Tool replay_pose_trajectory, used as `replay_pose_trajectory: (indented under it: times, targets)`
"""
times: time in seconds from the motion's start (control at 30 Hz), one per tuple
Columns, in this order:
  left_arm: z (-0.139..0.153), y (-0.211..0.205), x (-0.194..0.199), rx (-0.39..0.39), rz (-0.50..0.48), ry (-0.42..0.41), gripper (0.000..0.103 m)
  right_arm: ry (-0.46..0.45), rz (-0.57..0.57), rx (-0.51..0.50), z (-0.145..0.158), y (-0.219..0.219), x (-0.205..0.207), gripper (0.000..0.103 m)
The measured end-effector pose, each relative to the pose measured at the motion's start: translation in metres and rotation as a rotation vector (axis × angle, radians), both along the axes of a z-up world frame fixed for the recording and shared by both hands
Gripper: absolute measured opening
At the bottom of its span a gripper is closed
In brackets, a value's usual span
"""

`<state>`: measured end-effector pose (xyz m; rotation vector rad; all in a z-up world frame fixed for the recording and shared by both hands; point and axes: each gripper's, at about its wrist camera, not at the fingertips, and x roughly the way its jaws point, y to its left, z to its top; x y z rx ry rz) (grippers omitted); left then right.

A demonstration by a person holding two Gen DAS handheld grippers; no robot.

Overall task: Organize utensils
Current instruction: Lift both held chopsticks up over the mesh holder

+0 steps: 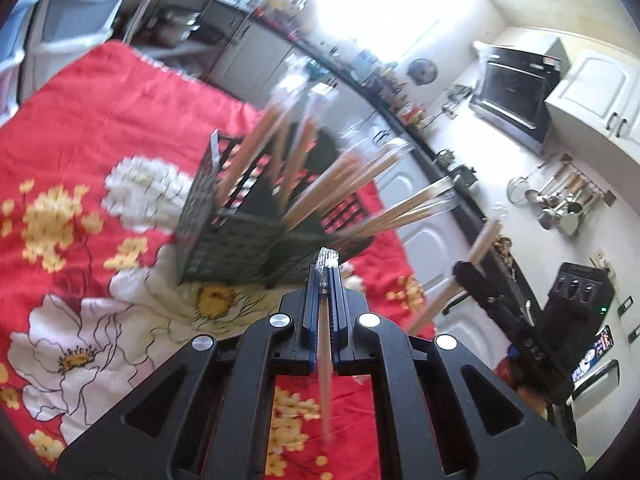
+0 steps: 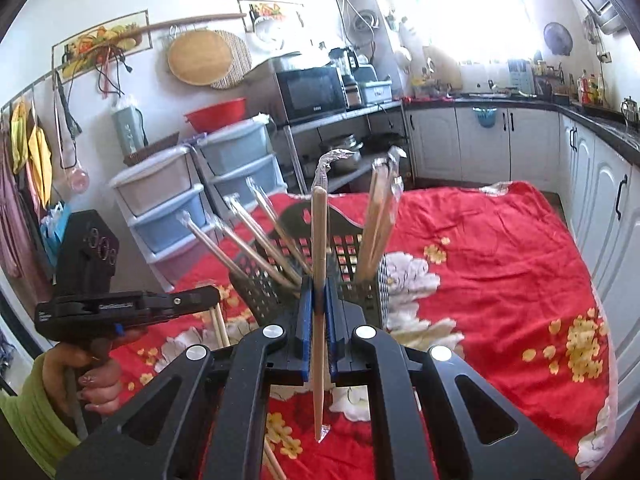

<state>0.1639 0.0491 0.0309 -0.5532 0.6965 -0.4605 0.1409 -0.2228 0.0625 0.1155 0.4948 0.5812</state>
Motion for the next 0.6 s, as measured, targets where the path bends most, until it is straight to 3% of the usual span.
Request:
replay_pose_trajectory:
  times: [0.6]
  targets:
    - [0.091,-0.018,0.003,-0.003,-0.002,-0.234,0.002,-0.128,-0.011,0.038,0.046,0.002,-0.004,0.006]
